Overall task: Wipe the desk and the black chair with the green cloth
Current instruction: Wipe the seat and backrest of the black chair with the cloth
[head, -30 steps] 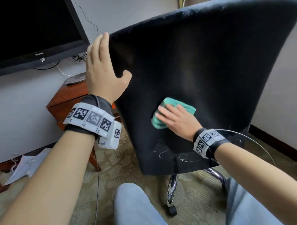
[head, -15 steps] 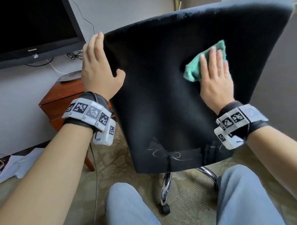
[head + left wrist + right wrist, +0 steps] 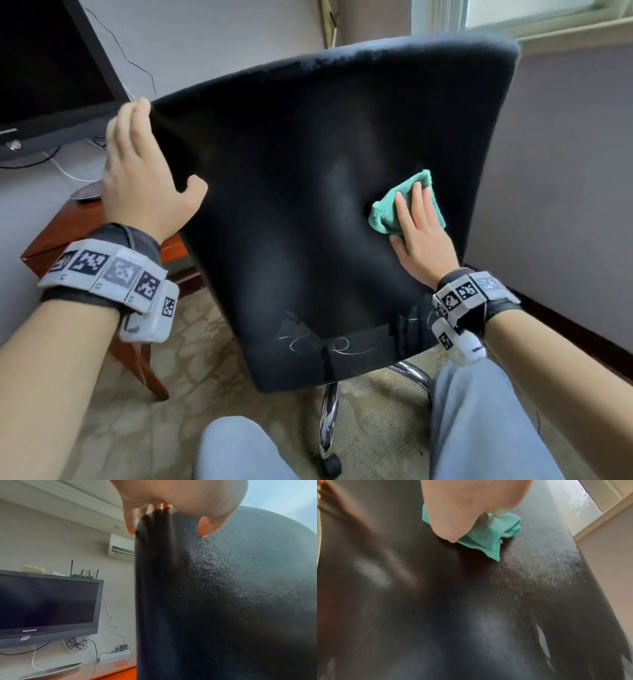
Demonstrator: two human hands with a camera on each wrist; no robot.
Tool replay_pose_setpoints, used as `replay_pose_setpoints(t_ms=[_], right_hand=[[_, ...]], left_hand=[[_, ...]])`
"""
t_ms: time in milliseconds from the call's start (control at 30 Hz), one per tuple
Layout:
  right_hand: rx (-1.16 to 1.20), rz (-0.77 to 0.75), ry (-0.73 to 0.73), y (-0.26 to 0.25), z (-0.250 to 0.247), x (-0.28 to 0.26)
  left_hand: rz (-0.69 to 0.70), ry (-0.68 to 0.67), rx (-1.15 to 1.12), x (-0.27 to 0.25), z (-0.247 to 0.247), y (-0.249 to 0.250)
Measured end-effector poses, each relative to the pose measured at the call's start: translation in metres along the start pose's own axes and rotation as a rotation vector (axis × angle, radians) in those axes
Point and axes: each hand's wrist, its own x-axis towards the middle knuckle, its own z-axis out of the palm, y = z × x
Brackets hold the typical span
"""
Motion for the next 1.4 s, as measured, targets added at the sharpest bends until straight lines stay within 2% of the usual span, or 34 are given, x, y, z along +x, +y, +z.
replay_pose_setpoints(t_ms=[100, 200, 267, 367, 467, 533, 733, 833, 900, 967, 1033, 1100, 1167, 1233, 1400], right_hand=[[0.0, 0.128, 0.052, 0.002, -0.018, 0.021], [0.163, 0.327, 0.164, 0.001, -0.041, 0.046], [0.279, 0.385, 0.201, -0.006, -0.049, 0.053], [0.44, 0.391, 0.144, -0.022, -0.05, 0.045], [0.447, 0.344, 0.104, -0.029, -0.048, 0.037], [0.434, 0.342, 0.102, -0.028, -0.048, 0.035], [0.387, 0.349, 0.098, -0.025, -0.047, 0.035], [0.397, 0.397, 0.137, -0.02, -0.049, 0.044], [0.445, 0.434, 0.194, -0.014, -0.054, 0.057], [0.511, 0.469, 0.31, -0.004, -0.063, 0.075], [0.596, 0.563, 0.416, 0.009, -0.075, 0.095], [0.666, 0.639, 0.459, 0.021, -0.08, 0.106], [0.67, 0.625, 0.537, 0.028, -0.074, 0.103], [0.683, 0.615, 0.555, 0.034, -0.057, 0.09], [0.766, 0.859, 0.48, 0.082, 0.041, 0.03]], left_hand=[[0.001, 0.025, -0.013, 0.0, -0.002, 0.007], [-0.051, 0.046, -0.017, -0.001, 0.0, 0.018], [-0.072, 0.057, 0.0, 0.0, 0.0, 0.026], [0.066, 0.07, 0.085, 0.004, 0.005, 0.049], [0.269, 0.094, 0.146, 0.015, 0.016, 0.088], [0.332, 0.105, 0.139, 0.024, 0.021, 0.118], [0.341, 0.051, 0.128, 0.043, 0.032, 0.171], [0.325, 0.129, 0.093, 0.046, 0.039, 0.172], [0.334, 0.175, 0.076, 0.047, 0.042, 0.17], [0.345, 0.198, 0.066, 0.047, 0.043, 0.168], [0.347, 0.215, 0.045, 0.047, 0.045, 0.169], [0.34, 0.23, 0.017, 0.047, 0.046, 0.171], [0.334, 0.242, -0.002, 0.047, 0.046, 0.171], [0.332, 0.25, -0.007, 0.047, 0.045, 0.169], [0.324, 0.241, -0.032, 0.045, 0.046, 0.17]])
